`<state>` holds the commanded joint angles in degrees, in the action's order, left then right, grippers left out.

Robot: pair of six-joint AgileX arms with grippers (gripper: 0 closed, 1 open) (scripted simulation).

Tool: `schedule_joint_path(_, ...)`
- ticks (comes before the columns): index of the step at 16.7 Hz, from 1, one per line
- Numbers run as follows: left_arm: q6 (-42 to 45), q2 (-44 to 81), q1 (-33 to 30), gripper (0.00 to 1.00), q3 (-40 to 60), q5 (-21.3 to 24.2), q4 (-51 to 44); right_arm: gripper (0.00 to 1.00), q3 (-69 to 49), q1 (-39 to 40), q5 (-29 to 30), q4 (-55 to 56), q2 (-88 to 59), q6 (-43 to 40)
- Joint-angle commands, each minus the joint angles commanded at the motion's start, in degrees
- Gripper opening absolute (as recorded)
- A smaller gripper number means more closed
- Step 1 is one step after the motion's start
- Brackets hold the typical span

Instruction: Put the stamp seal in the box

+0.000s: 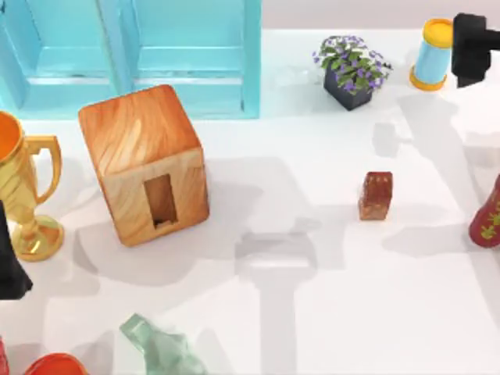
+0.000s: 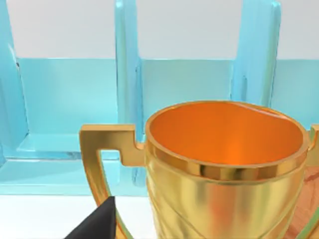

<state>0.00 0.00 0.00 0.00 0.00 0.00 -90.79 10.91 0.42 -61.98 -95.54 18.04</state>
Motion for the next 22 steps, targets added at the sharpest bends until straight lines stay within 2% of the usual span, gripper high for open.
schedule_joint_path(5, 0.0, 0.0, 0.0, 1.0, 0.0, 0.0, 0.0, 1.0, -13.1, 8.1, 0.0, -10.0, -18.8, 4.2)
schedule_joint_path(9, 0.0, 0.0, 0.0, 1.0, 0.0, 0.0, 0.0, 1.0, -18.8, 12.3, -0.2, -13.9, -27.2, 6.4)
schedule_joint_path(17, 0.0, 0.0, 0.0, 1.0, 0.0, 0.0, 0.0, 1.0, -18.0, 12.5, -0.3, -13.3, -28.1, 6.6)
schedule_joint_path(22, 0.0, 0.0, 0.0, 1.0, 0.0, 0.0, 0.0, 1.0, -9.3, 12.7, -0.2, -1.9, -30.3, 6.7)
